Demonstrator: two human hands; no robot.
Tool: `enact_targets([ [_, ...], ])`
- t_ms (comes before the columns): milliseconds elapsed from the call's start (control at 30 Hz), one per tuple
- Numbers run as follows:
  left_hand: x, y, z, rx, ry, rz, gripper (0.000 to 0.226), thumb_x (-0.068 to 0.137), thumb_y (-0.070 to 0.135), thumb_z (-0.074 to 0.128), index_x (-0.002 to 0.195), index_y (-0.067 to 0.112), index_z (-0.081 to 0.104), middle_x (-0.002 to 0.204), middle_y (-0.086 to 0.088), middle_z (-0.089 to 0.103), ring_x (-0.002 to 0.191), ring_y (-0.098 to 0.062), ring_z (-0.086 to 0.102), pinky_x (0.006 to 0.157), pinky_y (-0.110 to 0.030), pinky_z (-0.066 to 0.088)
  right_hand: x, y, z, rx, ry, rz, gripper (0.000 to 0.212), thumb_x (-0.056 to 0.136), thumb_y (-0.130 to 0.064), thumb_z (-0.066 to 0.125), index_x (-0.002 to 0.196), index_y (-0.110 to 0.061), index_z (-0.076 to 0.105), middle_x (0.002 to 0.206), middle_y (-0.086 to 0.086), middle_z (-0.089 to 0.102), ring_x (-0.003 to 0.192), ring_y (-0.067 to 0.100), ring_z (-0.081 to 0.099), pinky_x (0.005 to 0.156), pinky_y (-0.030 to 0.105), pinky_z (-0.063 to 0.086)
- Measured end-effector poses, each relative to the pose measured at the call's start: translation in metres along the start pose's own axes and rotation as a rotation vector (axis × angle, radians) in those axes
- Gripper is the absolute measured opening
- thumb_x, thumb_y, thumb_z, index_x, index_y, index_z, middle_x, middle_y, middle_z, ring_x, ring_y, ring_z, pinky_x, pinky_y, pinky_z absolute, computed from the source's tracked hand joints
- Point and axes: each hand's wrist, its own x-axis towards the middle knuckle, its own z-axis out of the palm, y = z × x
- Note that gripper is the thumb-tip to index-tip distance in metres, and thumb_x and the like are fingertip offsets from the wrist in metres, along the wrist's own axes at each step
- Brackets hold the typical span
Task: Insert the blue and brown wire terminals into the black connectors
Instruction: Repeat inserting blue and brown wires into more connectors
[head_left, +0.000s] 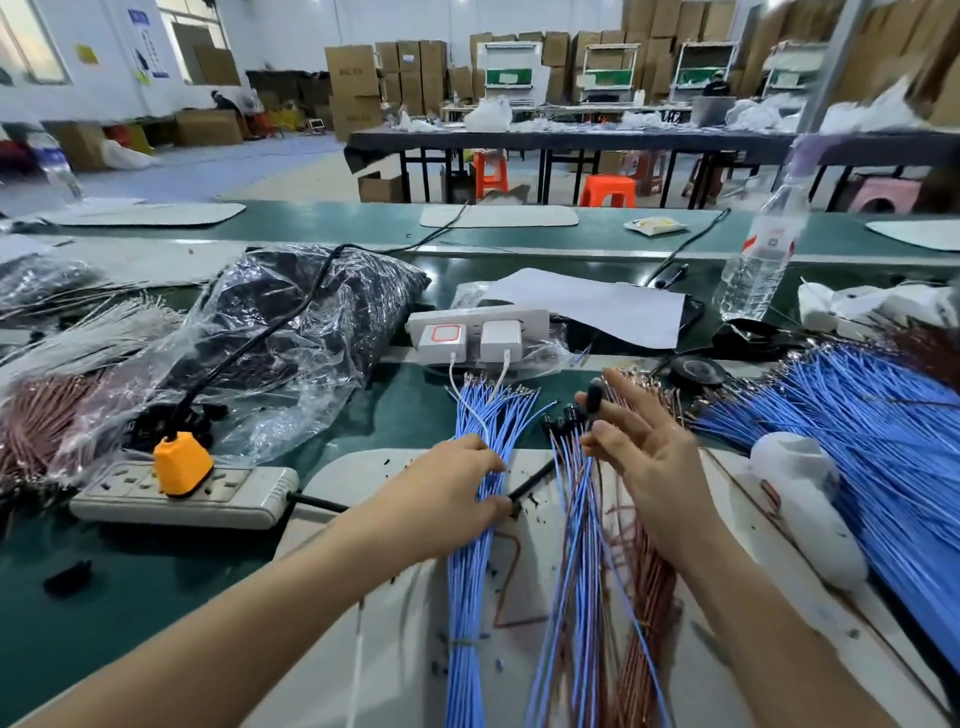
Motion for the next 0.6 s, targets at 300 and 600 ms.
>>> enact_targets([
  [300, 0.027, 0.045, 0.012, -0.817, 0.052, -0.035, 0.044, 0.089, 0.033, 0.065, 0.130, 0.029, 0.051, 0.087, 0.002, 0.070, 0.059, -0.002, 0.053, 0.056, -0.016, 0.044, 0.001, 0.001, 0.002, 0.125, 0.005, 0.011, 0.037, 0.083, 0.002, 0.060, 0.112, -0.021, 0.064, 0.081, 0.006, 0.069, 0.059, 0.010, 0.059, 0.058, 0.020, 0.051],
  [600, 0.022, 0.046, 0.039, -0.936, 0.158, 0.032, 0.045, 0.094, 0.014, 0.057, 0.135, 0.030, 0.045, 0.059, 0.006, 0.065, 0.049, -0.007, 0.041, 0.052, -0.021, 0.037, 0.004, 0.014, -0.007, 0.046, 0.235, -0.035, 0.038, 0.090, 0.006, 0.055, 0.108, -0.027, 0.056, 0.083, 0.005, 0.071, 0.056, 0.012, 0.062, 0.056, 0.024, 0.053],
])
